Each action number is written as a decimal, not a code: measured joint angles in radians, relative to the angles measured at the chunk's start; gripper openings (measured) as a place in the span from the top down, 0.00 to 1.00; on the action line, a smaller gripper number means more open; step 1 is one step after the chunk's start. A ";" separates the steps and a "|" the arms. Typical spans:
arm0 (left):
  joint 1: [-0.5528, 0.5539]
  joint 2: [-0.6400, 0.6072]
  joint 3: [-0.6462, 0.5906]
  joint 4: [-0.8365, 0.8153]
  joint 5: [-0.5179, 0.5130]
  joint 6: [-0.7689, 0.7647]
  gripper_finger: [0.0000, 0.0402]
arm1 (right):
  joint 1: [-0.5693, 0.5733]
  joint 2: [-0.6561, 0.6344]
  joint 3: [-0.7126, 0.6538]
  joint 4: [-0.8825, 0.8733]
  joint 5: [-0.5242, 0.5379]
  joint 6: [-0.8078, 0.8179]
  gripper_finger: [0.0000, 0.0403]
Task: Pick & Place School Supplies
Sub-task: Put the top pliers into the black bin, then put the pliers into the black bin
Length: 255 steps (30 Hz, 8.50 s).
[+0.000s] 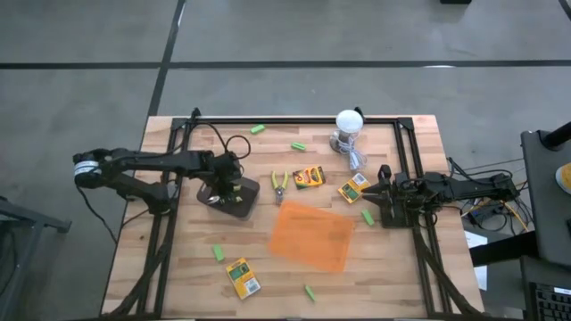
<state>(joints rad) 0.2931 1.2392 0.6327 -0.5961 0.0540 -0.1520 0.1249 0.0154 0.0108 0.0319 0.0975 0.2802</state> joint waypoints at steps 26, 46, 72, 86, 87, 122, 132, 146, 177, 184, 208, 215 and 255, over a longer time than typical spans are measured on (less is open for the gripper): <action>0.002 0.000 0.028 0.012 0.046 -0.049 0.63 | 0.000 0.000 0.000 0.000 0.000 0.000 0.77; 0.005 -0.002 0.461 -0.233 -0.034 -0.498 0.56 | 0.000 0.000 0.000 0.000 0.000 0.000 0.77; 0.013 0.317 0.739 -0.282 0.015 -0.920 0.46 | 0.000 0.000 0.000 0.000 0.000 0.000 0.77; 0.033 0.533 0.865 -0.332 0.039 -0.977 0.46 | 0.000 0.000 0.000 0.000 0.000 0.000 0.77; 0.033 0.545 0.865 -0.333 0.041 -0.992 0.46 | 0.000 0.000 0.000 0.000 0.000 0.000 0.77; 0.063 0.782 0.843 -0.262 0.039 -1.035 0.46 | 0.000 0.000 0.000 -0.001 0.000 0.000 0.77; 0.065 0.782 0.820 -0.234 0.038 -1.035 0.46 | 0.000 0.000 0.000 -0.002 0.000 0.000 0.77; 0.065 0.782 0.820 -0.232 0.034 -1.040 0.46 | 0.000 0.000 0.000 -0.002 0.000 0.000 0.77; 0.065 0.780 0.818 -0.235 0.026 -0.997 0.89 | 0.000 0.000 0.000 -0.001 0.000 0.000 0.77; 0.065 0.780 0.819 -0.234 0.025 -0.980 0.88 | 0.000 0.000 0.000 -0.001 0.000 0.000 0.77; 0.067 0.767 1.102 -0.512 -0.093 -0.824 0.88 | 0.000 0.000 0.000 -0.001 0.000 0.000 0.77; 0.067 0.748 1.274 -0.786 -0.165 -0.819 0.88 | 0.000 0.000 0.000 -0.001 0.000 0.000 0.77; -0.079 0.036 0.452 -0.513 -0.114 0.065 0.87 | 0.000 0.000 0.000 -0.006 0.001 0.000 0.77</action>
<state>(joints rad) 0.2138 1.2750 1.0846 -1.1087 -0.0596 -0.0866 0.1249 0.0154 0.0106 0.0257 0.0980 0.2802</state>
